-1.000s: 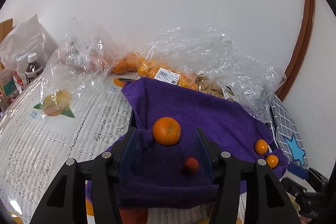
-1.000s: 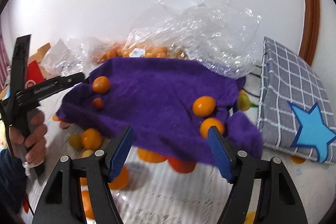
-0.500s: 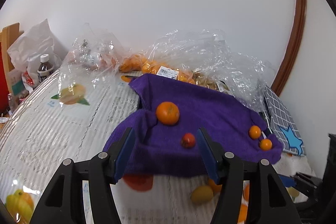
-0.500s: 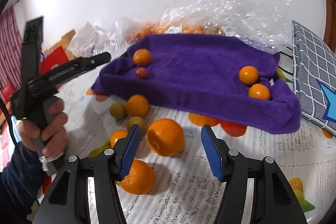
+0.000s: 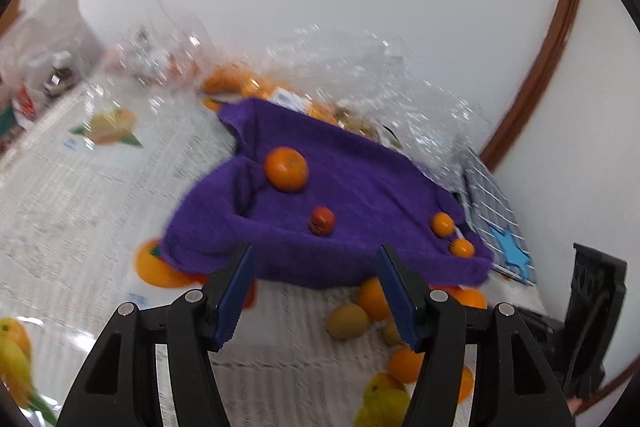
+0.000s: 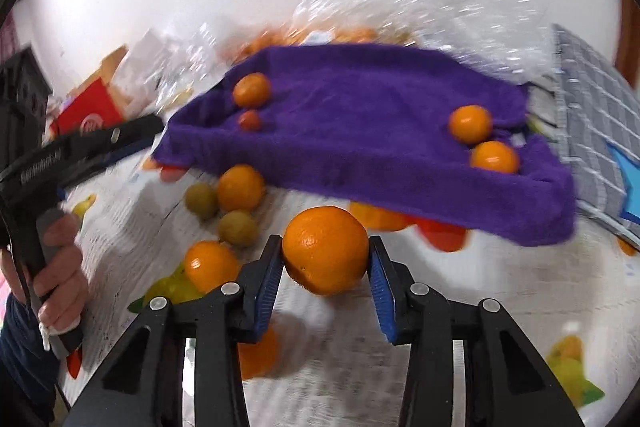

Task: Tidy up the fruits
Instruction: 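Grasp a large orange with the right tool while the left grasps a yellow-green fruit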

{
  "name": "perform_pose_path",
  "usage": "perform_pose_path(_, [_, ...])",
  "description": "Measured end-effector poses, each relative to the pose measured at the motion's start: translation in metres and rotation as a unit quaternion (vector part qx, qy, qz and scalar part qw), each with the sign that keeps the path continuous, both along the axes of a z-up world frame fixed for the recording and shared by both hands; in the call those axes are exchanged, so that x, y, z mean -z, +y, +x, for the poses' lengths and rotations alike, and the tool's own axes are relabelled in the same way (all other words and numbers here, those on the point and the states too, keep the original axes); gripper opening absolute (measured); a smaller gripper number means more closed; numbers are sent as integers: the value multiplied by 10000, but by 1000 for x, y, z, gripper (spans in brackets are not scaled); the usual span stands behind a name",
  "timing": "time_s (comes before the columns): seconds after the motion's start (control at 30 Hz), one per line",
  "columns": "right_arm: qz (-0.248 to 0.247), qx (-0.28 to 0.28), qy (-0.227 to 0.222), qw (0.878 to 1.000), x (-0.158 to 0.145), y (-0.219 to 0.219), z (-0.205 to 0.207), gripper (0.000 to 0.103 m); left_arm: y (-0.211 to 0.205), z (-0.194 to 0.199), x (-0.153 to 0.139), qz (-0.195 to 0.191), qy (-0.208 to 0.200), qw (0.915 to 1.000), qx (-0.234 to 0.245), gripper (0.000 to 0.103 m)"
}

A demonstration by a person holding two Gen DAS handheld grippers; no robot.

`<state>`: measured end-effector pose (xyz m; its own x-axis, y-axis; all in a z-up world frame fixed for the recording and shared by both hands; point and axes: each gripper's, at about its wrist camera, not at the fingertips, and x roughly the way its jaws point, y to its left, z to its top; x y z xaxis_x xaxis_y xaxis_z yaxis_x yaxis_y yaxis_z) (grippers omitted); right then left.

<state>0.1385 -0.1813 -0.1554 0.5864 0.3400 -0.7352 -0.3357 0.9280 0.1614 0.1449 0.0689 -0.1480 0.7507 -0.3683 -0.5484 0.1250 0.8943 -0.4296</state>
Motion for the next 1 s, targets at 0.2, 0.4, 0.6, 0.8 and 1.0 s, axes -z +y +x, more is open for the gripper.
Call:
perform_pose_path(0.2, [-317,504,-254,9979,-7,-42,-1,42,-18,4,9,136,308,9988,368,58])
perform_pose_path(0.4, [-204,629,-281,9974,-1,-58,-5,42,-40,5,19,633,480,9952,575,54])
perform_pose_path(0.6, [-390,438,-295,9978,1,-47,-3,42,-42,10,26,669,678,9932,664,32])
perform_pose_path(0.8, [-310,503,-244,9980,3,-50,-3,42,-49,9,27,758,682,9913,834,27])
perform_pose_path(1.0, [-210,531,-229,9981,4,-53,-2,42,-41,4,19,595,412,9952,662,27])
